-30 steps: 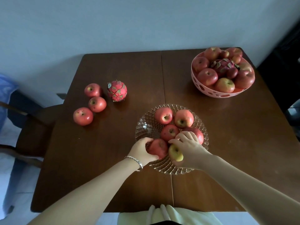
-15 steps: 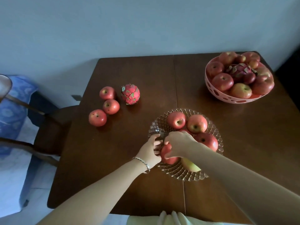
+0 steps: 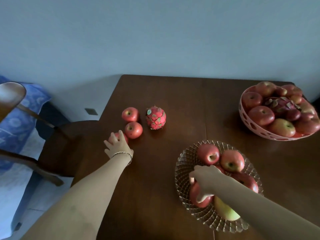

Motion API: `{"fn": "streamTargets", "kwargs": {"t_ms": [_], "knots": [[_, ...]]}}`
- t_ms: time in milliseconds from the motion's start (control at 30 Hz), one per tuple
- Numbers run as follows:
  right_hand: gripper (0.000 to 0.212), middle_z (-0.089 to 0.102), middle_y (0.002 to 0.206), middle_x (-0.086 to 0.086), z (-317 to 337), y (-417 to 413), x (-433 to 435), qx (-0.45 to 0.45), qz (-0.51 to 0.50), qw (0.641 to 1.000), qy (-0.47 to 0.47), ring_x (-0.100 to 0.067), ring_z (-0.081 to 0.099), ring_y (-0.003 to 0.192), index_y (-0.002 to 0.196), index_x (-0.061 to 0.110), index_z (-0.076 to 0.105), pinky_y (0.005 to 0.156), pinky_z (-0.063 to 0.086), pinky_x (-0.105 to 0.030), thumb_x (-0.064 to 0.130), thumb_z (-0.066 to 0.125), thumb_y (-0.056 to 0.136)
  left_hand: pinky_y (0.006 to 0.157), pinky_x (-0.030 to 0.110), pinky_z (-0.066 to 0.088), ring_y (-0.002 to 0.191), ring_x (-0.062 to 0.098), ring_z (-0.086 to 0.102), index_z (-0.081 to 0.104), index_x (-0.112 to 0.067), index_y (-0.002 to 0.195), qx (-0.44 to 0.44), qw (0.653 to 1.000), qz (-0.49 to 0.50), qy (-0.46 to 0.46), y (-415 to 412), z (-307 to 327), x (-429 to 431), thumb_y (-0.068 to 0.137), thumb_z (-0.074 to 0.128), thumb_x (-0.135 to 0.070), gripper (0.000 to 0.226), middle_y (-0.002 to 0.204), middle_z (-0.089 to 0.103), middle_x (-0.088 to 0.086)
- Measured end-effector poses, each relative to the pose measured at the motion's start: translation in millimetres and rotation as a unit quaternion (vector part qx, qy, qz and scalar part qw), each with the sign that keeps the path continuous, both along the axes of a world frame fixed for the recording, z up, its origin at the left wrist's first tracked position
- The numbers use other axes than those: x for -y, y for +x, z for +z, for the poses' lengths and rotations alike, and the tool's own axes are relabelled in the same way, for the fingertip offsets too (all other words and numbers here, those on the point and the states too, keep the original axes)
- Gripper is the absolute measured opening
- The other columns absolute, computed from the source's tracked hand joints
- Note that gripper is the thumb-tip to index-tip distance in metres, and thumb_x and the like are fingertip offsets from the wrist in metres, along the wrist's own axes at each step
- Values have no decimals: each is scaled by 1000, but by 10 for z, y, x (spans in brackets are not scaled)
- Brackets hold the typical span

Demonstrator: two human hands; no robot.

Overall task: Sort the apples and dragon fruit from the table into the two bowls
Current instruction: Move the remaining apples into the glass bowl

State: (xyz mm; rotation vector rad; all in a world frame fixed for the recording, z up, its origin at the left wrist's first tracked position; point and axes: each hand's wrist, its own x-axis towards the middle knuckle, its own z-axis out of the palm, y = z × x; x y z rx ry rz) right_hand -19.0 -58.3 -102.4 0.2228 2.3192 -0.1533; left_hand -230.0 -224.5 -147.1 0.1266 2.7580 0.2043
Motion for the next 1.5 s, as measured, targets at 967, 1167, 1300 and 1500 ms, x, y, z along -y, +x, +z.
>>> {"fn": "streamTargets", "kwargs": {"t_ms": [967,1167,1300,1500], "knots": [[53,50,119,7,-174,528,-61,-201,-68,974,-81,-14,46,114,127,28,49,104,29,-29,45,64,79,89,37,49,106,30,57,44,-26,112,169,976,-37,133,974,60,-263,66,76,-41,58,122,49,8],[52,51,128,11,-291,705,-25,-260,-95,957,-84,-12,37,127,129,28,48,111,23,-31,47,59,82,74,9,40,96,12,53,56,-33,93,76,930,-109,342,1247,294,-359,60,82,-27,42,108,53,-4],[52,64,115,5,-415,793,-17,-326,-101,936,-90,-19,52,117,117,22,62,105,39,-40,44,72,71,90,14,41,108,12,50,56,-28,109,27,909,-258,327,1472,299,-589,57,84,-28,59,120,52,-4],[51,60,121,5,-411,805,-47,-329,-145,923,-139,-19,42,124,117,19,62,107,22,-27,41,71,72,98,14,27,126,18,39,42,-19,134,75,920,-258,287,1614,119,-860,61,79,-14,82,138,38,0]]}}
